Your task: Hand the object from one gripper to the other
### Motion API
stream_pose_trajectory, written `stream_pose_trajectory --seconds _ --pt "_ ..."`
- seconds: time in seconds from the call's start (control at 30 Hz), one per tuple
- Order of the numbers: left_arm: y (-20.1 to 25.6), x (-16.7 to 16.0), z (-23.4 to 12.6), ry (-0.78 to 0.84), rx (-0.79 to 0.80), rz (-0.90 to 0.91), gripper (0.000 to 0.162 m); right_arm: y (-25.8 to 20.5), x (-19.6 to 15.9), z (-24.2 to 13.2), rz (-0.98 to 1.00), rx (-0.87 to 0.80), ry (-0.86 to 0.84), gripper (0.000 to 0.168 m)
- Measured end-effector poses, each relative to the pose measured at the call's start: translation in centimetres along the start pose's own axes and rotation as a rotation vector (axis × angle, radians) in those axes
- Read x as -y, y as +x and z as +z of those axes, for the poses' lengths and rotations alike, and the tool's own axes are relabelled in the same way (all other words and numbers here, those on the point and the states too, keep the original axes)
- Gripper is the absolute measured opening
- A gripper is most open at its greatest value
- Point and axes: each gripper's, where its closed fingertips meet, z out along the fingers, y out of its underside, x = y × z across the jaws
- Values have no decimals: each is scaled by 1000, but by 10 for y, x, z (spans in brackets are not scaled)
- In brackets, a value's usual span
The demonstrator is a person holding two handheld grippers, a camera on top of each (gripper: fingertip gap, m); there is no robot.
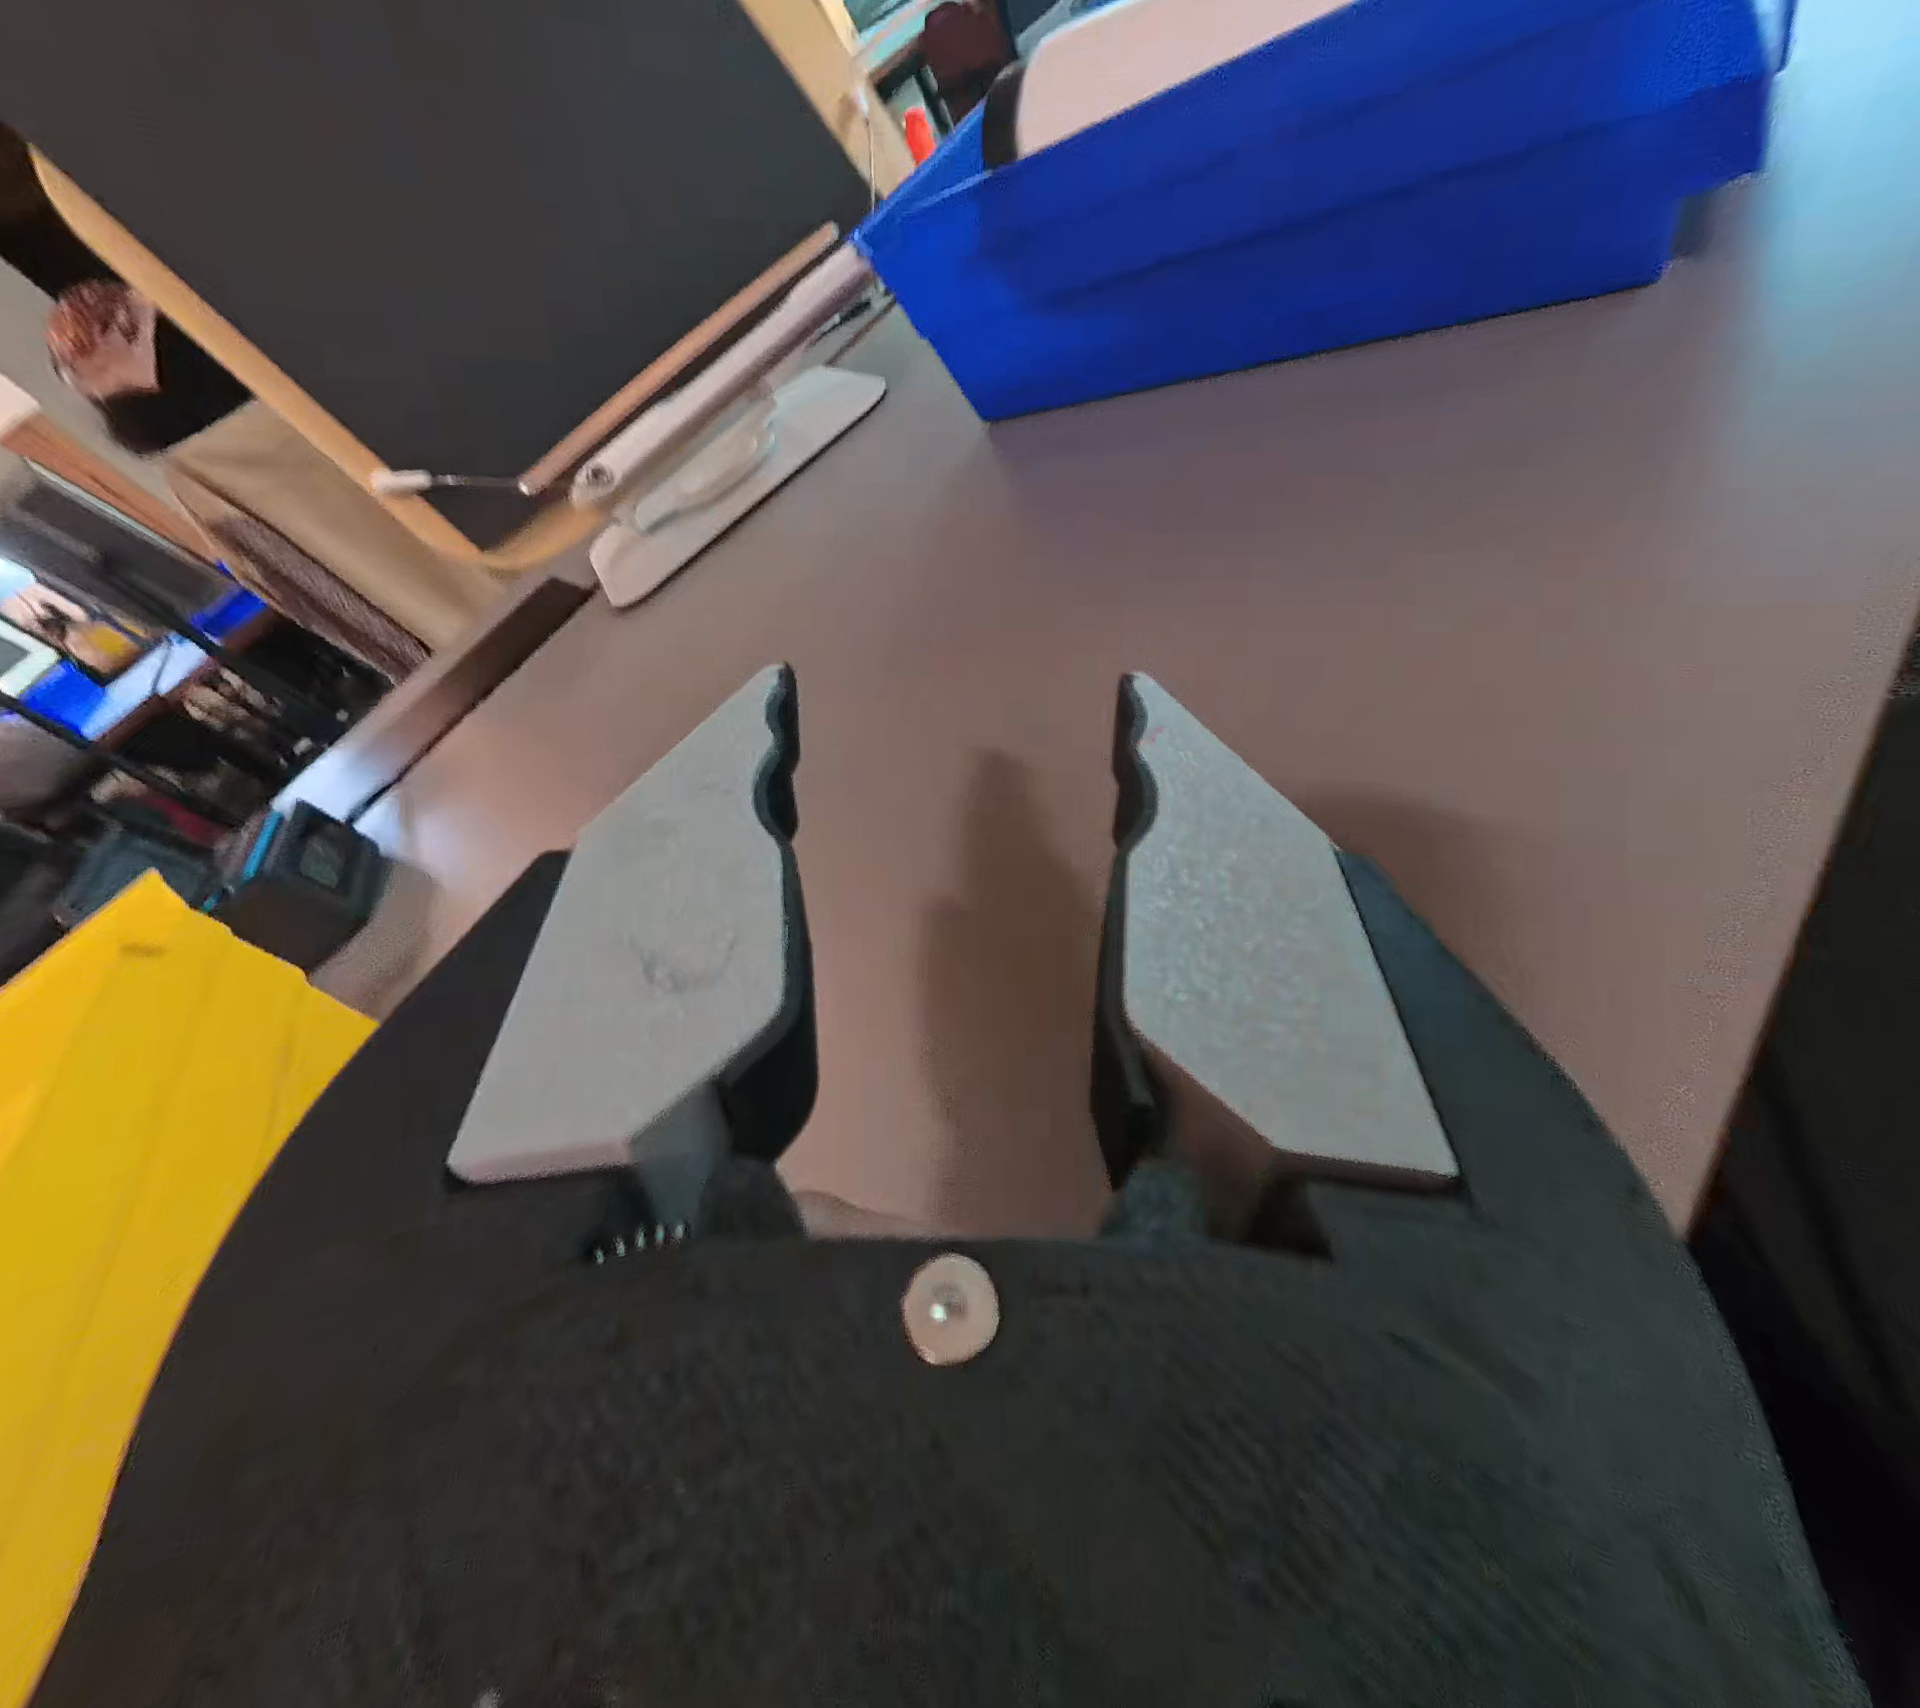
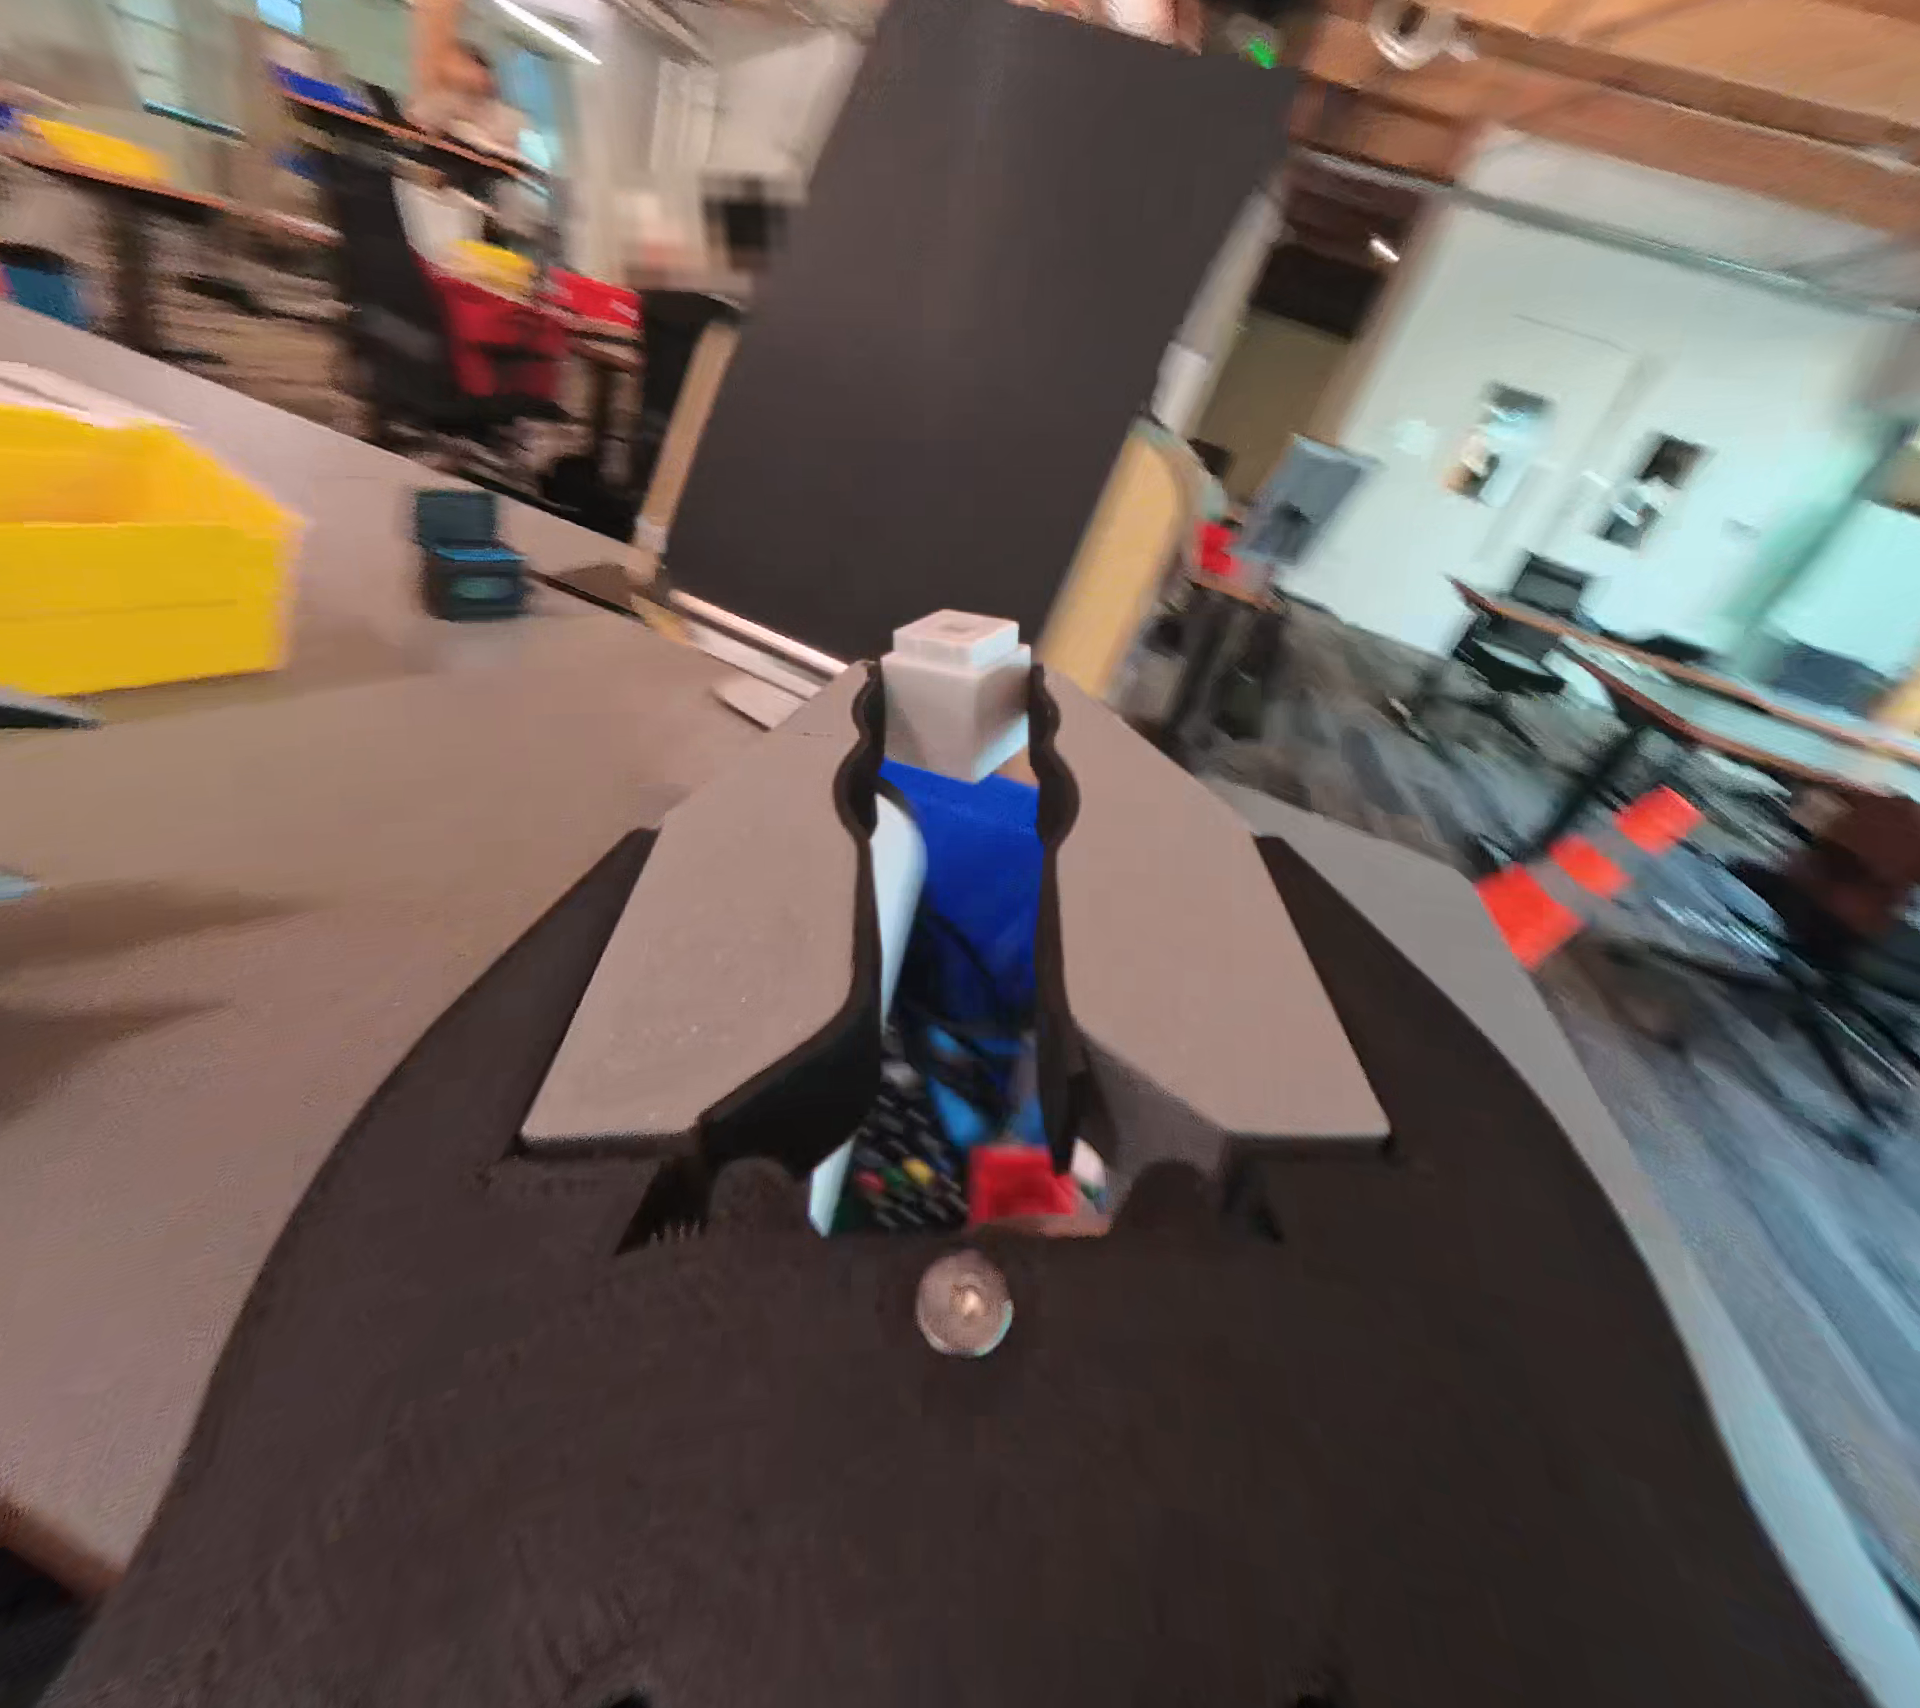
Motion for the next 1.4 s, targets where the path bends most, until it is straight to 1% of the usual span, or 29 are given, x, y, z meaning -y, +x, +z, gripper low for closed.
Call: stream_pose_trajectory --seconds 0.07,0.1,0.17,0.2,0.23,0.27,0.3,0.37,0.43,0.5,0.53,0.6,0.63,0.7,0.73,0.77,0.8,0.87,0.9,0.93,1.03,1.07,1.13,1.17,1.23,1.3,1.4 --pt "-8 -8 6 -25 15 -8 61 37 -34 4 3 -104 -124 24" --pt "-15 -10 8 -27 47 -3 62 45 -55 12 9 -115 -197 24" --pt "-26 -11 17 -39 72 -29 61 48 -99 38 21 -78 -358 25" --pt "-30 -14 25 -59 78 -50 62 49 -120 52 30 -51 -451 32" --pt "-34 -19 34 -92 86 -67 63 52 -137 64 48 -34 -535 51" --pt "-41 -25 44 -133 110 -73 64 57 -150 75 74 -24 -605 60" --pt "-50 -31 53 -167 144 -73 62 63 -158 82 98 -22 -659 60" --pt "-62 -39 70 -214 174 -80 61 64 -160 94 150 0 -706 66" --pt "-75 -42 82 -224 198 -117 58 44 -142 102 211 79 -685 70" --pt "-92 -44 92 -220 243 -173 49 14 -111 106 234 151 -599 72" --pt "-99 -45 96 -219 263 -197 51 -2 -95 107 225 181 -553 73" --pt "-109 -47 104 -217 280 -226 56 -43 -64 106 198 257 -487 84" --pt "-113 -48 107 -213 289 -231 58 -68 -49 105 177 314 -463 85" --pt "-121 -48 113 -202 305 -237 60 -122 -22 102 111 438 -396 82" --pt "-123 -48 116 -196 302 -252 64 -150 -12 101 74 500 -366 78" --pt "-125 -49 120 -196 293 -271 68 -174 -6 101 46 546 -341 68" --pt "-127 -51 123 -199 288 -289 70 -197 -3 104 29 581 -318 62" --pt "-133 -56 127 -215 286 -309 76 -234 -11 115 6 619 -308 64" --pt "-136 -60 128 -222 283 -308 77 -245 -22 125 2 606 -322 69" --pt "-140 -63 129 -232 284 -303 78 -254 -35 136 10 583 -336 76" --pt "-145 -65 126 -219 276 -315 80 -268 -83 166 32 523 -379 76" --pt "-146 -63 124 -199 274 -315 76 -268 -98 175 21 499 -394 78" --pt "-148 -60 122 -169 265 -301 59 -264 -122 193 10 457 -414 82" --pt "-148 -60 121 -159 259 -293 56 -265 -131 201 23 459 -426 87" --pt "-147 -58 118 -149 256 -273 55 -265 -141 216 61 470 -423 93" --pt "-146 -56 116 -137 264 -257 62 -266 -149 227 82 478 -414 97" --pt "-144 -46 112 -71 248 -292 48 -268 -161 236 52 488 -407 98"
